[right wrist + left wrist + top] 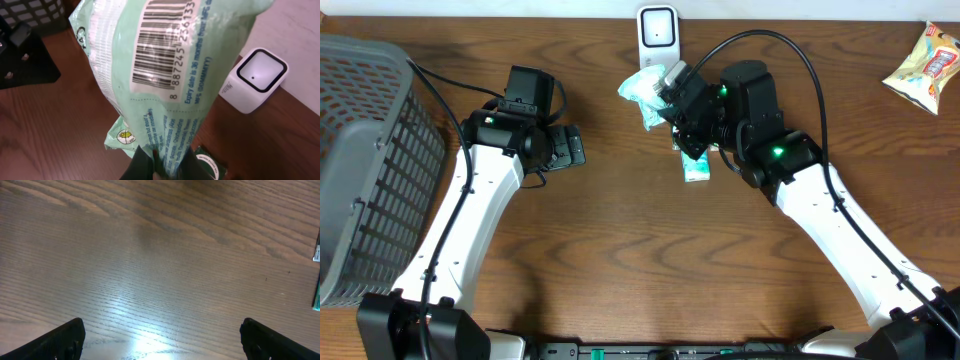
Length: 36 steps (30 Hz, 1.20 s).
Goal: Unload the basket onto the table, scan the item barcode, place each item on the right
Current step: 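Raise the wipes pack barcode toward the scanner window, then lower the wipes pack back down in front of the scanner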
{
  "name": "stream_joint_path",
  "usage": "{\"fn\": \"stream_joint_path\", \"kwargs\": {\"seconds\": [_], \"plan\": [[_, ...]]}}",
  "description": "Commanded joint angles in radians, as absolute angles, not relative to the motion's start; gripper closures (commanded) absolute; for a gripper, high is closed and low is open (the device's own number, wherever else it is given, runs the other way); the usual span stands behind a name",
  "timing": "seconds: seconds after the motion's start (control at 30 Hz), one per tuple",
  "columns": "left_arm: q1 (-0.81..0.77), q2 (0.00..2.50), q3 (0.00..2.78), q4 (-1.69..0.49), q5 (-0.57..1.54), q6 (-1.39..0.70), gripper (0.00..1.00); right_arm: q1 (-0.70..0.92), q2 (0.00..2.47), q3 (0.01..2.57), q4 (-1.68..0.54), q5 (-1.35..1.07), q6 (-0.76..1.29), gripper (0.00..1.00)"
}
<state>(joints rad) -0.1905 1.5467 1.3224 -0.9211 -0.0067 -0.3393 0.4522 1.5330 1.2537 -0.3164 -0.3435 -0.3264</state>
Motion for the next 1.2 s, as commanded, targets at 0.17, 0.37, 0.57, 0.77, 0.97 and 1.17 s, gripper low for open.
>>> {"fn": "stream_joint_path", "kwargs": {"seconds": [0.17,0.37,0.57,0.77,0.97,1.17], "plan": [[-0.186,1.549,1.328,-0.927,-0.020,-0.333,0.02,0.473,1.511,1.269,-0.310,-0.350,-0.342,0.99],[-0.186,1.549,1.328,-0.927,-0.020,-0.333,0.02,0.473,1.511,1.269,-0.319,-0.350,-0.342,0.99],[-0.186,1.549,1.328,-0.927,-0.020,-0.333,0.03,0.473,1.511,1.267,-0.336,-0.350,-0.342,0.99],[-0.186,1.549,1.328,-0.927,-0.020,-0.333,0.02,0.473,1.511,1.266,-0.348,-0.350,-0.342,0.99],[-0.186,1.549,1.328,-0.927,-0.020,-0.333,0.02,0.473,1.511,1.266,-0.357,-0.350,-0.341,0.99],[-0.186,1.549,1.328,-0.927,-0.020,-0.333,0.02,0.473,1.511,1.266,-0.402,-0.350,-0.341,0.99]]}}
